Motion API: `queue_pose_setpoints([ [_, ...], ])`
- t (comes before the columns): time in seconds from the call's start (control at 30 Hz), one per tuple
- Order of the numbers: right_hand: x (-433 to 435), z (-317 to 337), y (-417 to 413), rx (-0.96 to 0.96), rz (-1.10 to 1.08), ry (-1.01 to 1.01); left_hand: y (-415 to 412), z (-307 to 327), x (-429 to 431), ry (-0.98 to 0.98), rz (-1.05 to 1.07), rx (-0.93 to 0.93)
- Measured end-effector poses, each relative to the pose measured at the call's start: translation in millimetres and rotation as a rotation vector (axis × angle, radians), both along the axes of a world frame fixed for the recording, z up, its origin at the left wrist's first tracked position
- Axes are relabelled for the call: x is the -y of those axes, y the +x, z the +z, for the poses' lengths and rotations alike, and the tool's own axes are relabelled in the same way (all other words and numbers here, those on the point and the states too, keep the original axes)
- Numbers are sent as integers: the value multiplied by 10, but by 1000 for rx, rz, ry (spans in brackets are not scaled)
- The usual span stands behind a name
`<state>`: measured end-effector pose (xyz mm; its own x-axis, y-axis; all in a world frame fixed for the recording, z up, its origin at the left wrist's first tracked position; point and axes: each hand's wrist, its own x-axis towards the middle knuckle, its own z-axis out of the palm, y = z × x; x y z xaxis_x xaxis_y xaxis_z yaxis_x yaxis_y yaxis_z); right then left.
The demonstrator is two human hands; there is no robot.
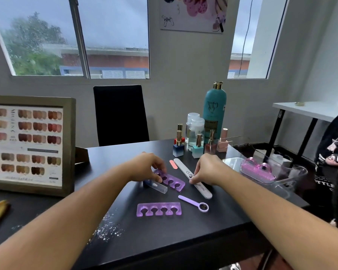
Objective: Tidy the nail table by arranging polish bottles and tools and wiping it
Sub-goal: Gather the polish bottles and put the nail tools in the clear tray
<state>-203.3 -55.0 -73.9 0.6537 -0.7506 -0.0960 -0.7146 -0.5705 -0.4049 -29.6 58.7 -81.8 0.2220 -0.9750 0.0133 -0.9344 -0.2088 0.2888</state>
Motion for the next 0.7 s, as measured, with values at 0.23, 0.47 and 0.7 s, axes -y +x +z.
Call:
queue_pose_setpoints([
  [0.23,-13,52,3,-15,-87,116,20,27,-4,-32,22,-78],
  [0.47,32,256,-143,48,15,267,-9,179,-76,-164,18,-233],
  [0.7,424,779,-745,145,90,223,-237,505,168,-392,-45,-356],
])
